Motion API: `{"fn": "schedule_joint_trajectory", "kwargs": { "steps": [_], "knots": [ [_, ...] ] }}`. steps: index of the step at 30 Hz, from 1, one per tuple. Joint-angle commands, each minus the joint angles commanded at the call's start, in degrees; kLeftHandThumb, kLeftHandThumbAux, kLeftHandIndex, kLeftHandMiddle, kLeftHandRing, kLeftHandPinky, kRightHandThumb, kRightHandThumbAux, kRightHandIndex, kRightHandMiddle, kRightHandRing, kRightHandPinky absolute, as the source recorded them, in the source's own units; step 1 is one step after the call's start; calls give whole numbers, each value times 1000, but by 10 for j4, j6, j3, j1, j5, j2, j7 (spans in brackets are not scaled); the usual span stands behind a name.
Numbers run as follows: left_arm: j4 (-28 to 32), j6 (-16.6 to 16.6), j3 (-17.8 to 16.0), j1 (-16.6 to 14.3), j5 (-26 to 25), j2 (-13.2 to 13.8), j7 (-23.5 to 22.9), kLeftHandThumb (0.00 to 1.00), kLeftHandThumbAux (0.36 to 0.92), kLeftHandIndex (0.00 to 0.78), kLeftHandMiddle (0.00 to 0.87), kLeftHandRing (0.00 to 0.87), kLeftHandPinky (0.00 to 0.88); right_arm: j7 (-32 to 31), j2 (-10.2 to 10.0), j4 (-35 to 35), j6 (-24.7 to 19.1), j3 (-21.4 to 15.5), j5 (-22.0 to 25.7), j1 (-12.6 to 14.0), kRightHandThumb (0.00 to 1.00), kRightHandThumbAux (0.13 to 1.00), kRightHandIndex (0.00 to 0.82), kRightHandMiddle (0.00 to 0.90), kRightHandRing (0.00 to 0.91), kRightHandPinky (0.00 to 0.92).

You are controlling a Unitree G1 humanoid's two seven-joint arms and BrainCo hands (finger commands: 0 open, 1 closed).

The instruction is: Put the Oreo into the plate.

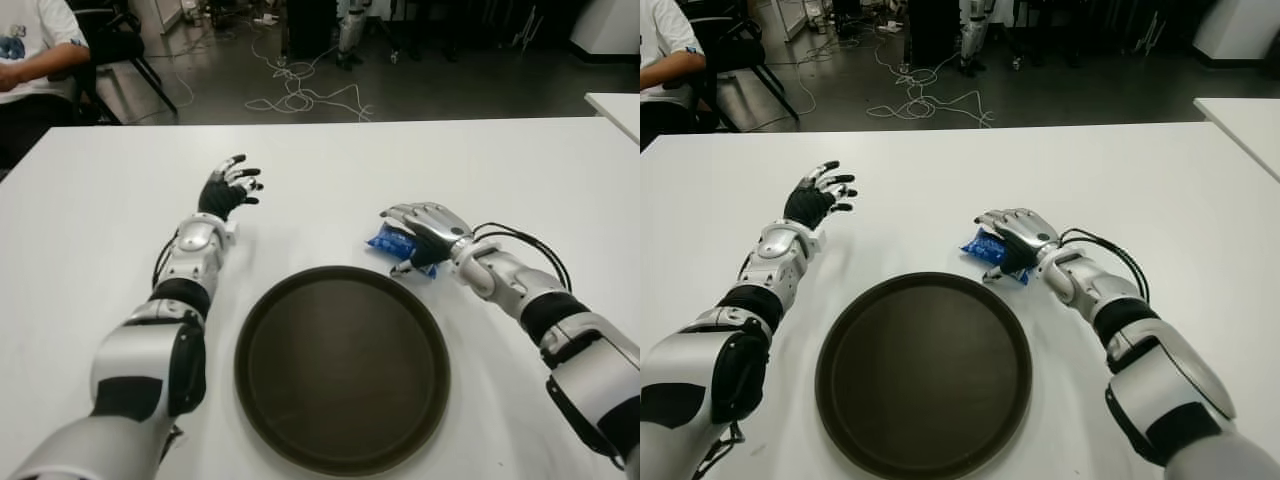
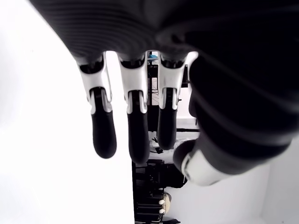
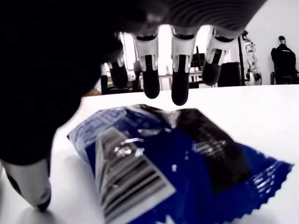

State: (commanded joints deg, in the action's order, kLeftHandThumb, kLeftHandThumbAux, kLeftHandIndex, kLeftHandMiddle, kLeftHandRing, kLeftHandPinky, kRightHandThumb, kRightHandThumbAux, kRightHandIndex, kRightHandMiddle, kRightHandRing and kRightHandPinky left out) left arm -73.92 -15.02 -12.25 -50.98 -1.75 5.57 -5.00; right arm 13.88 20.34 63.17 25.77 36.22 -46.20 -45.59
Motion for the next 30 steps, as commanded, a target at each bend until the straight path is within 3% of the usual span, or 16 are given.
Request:
{"fn": "schedule_joint_trajectory", "kwargs": {
  "steps": [17, 30],
  "knots": [
    [1, -1, 5, 1, 5, 2, -2, 251, 797, 156, 293, 345, 425, -34, 1, -25, -25, -4, 9, 9, 0, 715, 146, 171, 186, 163],
    [1, -3, 7, 1, 7, 1, 1, 241, 822, 160, 304, 352, 421, -33, -1, -20, -30, -8, 13, 10, 0, 702, 143, 171, 189, 170]
  ]
}}
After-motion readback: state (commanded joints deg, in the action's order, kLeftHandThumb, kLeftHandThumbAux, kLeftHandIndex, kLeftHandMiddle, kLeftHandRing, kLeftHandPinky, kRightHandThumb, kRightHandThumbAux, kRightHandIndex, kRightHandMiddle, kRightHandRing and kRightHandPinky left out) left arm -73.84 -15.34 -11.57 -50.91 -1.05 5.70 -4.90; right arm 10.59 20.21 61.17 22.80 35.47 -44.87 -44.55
